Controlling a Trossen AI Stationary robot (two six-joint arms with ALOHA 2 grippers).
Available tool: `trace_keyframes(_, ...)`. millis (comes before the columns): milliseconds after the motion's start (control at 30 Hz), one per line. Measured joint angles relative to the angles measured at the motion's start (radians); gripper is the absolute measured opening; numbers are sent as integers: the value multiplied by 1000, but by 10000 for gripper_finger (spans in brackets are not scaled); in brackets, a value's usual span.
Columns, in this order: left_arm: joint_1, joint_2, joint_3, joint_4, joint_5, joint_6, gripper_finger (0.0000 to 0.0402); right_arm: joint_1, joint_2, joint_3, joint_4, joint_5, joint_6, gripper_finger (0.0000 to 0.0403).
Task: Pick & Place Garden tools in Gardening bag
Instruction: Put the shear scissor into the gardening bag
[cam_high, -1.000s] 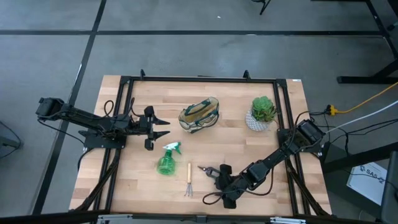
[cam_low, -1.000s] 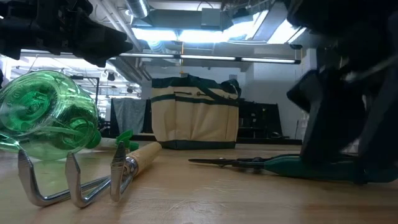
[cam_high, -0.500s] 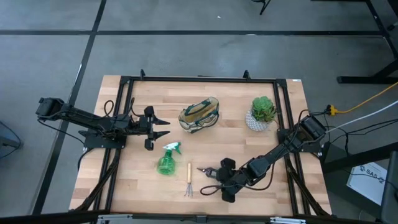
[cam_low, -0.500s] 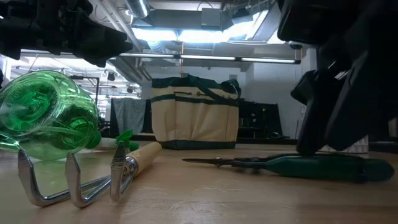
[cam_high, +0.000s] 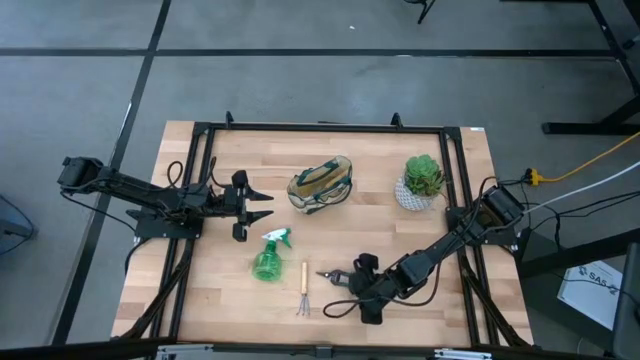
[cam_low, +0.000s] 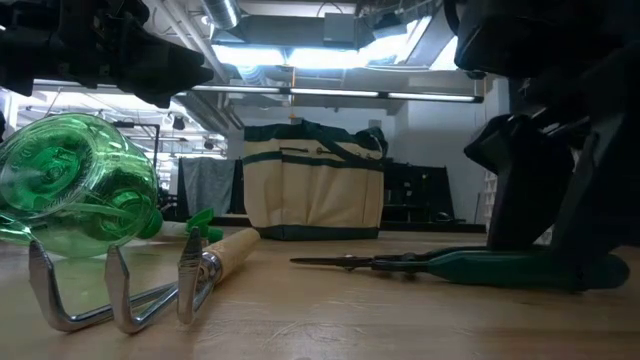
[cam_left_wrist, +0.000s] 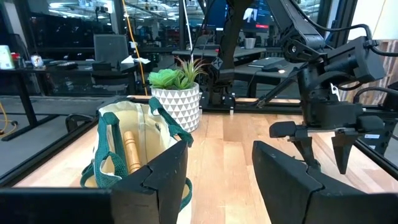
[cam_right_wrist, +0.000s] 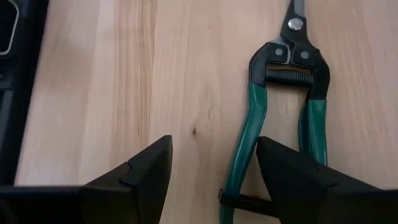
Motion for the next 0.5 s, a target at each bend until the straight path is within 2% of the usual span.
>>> trace_keyframes(500,0,0,0,0,0,0,176,-1,0,0,-42,19,-111,238)
